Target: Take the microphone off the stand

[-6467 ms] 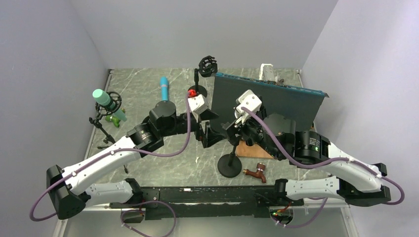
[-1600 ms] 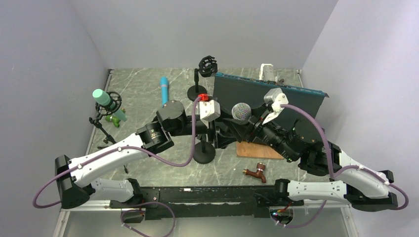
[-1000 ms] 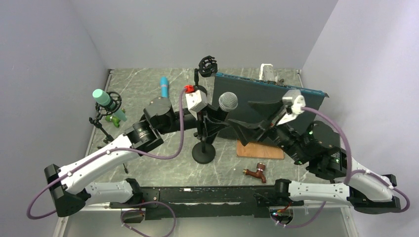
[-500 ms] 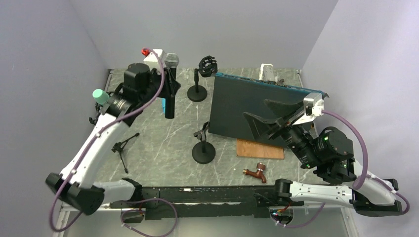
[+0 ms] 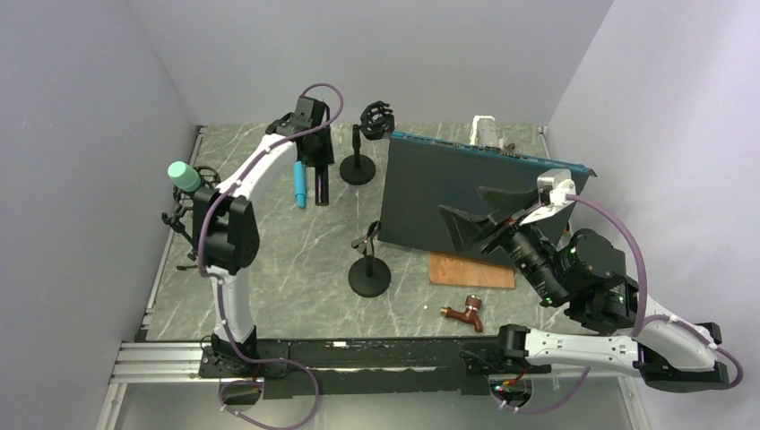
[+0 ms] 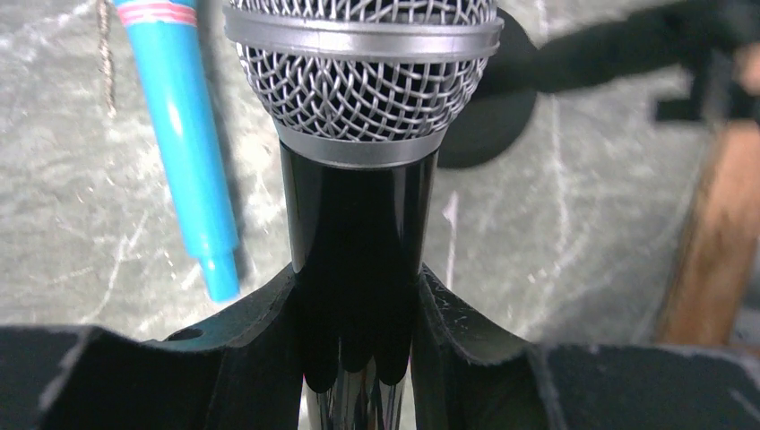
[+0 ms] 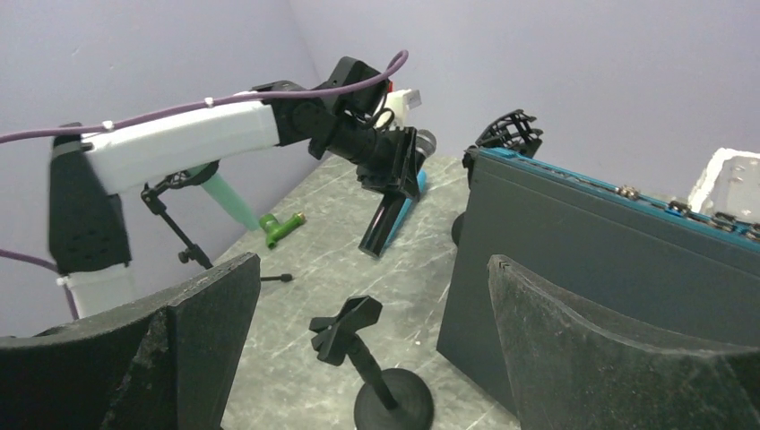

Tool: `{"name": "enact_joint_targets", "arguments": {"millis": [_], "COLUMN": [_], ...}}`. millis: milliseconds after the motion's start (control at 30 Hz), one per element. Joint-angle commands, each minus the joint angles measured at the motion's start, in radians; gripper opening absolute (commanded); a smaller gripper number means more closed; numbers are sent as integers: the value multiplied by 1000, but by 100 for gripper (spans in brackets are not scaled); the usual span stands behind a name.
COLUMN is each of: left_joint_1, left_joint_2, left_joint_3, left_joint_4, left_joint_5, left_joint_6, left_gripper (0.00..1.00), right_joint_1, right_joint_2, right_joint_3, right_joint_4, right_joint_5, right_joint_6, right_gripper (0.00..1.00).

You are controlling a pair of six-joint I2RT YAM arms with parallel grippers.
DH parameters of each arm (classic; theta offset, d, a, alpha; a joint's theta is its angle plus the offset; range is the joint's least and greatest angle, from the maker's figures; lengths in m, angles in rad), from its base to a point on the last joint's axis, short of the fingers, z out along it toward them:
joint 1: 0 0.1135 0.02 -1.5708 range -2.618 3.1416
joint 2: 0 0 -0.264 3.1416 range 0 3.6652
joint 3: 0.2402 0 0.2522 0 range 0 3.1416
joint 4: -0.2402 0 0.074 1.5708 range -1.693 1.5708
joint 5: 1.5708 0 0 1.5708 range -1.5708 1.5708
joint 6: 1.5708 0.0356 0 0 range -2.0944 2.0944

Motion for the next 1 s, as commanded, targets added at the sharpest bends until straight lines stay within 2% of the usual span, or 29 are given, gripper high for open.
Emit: {"name": "enact_joint_targets", "arguments": {"millis": [0,167,333,733,800,967], "left_joint_1": [21,41,56,94,95,97], "left_joint_2": [111,250,346,447,453,456], "left_joint_3": [162,297,393,439,441,433], "left_joint_4": [-55,-95,-129,-129,-121,-110], "left_joint_5": [-94,-34,-39,28,39,52], "left_joint_6": [14,25,49,37,41,61], "left_gripper": [0,0,0,0,6,37], "right_joint_1": [2,2,3,3,3,3], "right_joint_2": [-31,-47,-47,-22,-12,1], "right_joint_3": [26,21,31,44,50,45], "right_joint_4": [-40,-46,-65,-68,-70,-61], "right_joint_5": [68,85,100,127,131,136], "right_joint_6": [59,62,60,52,46,44], "right_gripper": [100,100,100,100,100,100]}}
